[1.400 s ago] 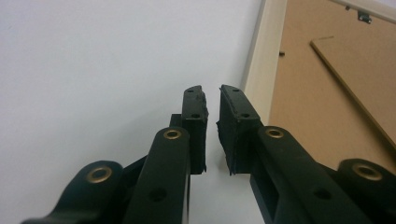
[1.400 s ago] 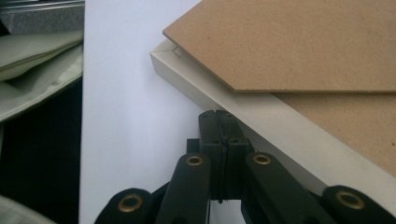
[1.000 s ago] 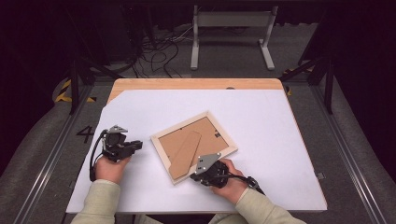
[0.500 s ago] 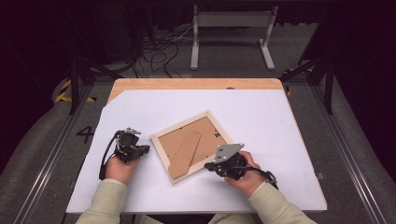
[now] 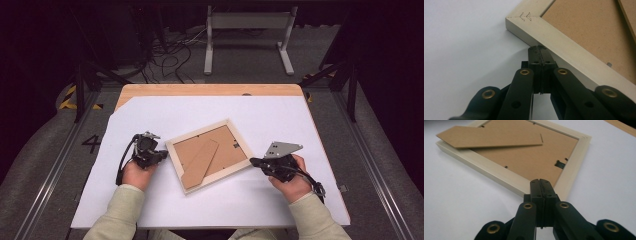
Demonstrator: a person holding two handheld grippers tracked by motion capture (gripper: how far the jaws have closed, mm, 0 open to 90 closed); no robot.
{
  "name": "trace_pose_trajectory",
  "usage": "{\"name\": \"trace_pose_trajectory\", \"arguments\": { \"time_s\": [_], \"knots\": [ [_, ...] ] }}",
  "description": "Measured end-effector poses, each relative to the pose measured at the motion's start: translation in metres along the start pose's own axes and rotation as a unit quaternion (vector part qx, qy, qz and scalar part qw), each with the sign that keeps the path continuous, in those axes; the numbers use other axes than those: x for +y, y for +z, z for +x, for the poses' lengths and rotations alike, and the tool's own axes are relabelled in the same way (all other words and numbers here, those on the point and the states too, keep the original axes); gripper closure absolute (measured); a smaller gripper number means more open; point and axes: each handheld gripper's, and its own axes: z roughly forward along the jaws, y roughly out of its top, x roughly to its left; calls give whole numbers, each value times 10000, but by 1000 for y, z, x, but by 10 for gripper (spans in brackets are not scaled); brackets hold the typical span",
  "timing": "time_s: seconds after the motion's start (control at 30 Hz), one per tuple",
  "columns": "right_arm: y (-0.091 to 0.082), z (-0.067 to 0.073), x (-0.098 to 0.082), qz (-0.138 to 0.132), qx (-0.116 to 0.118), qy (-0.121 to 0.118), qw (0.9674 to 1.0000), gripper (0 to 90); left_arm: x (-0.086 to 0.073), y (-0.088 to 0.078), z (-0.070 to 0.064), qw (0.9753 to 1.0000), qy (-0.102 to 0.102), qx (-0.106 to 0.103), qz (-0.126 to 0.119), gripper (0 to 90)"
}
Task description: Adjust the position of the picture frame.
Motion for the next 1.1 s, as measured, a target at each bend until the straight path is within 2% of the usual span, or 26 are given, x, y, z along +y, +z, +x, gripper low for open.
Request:
{"name": "trace_pose_trajectory", "arguments": {
  "time_s": [0.47, 0.77, 0.93, 1.1],
  "knots": [
    [-31, -8, -34, 102, -476, 483, 9976, 900, 38, 32, -19, 9992, 333, -230, -34, 893],
    [-46, -7, -49, 155, -647, 669, 9955, 900, 56, 48, -31, 9977, 589, -341, -25, 893],
    [-52, -8, -53, 139, -700, 728, 9948, 900, 59, 47, -32, 9973, 616, -394, -47, 877],
    [-51, -10, -52, 98, -654, 740, 9951, 900, 53, 34, -26, 9973, 606, -367, -168, 859]
  ]
}}
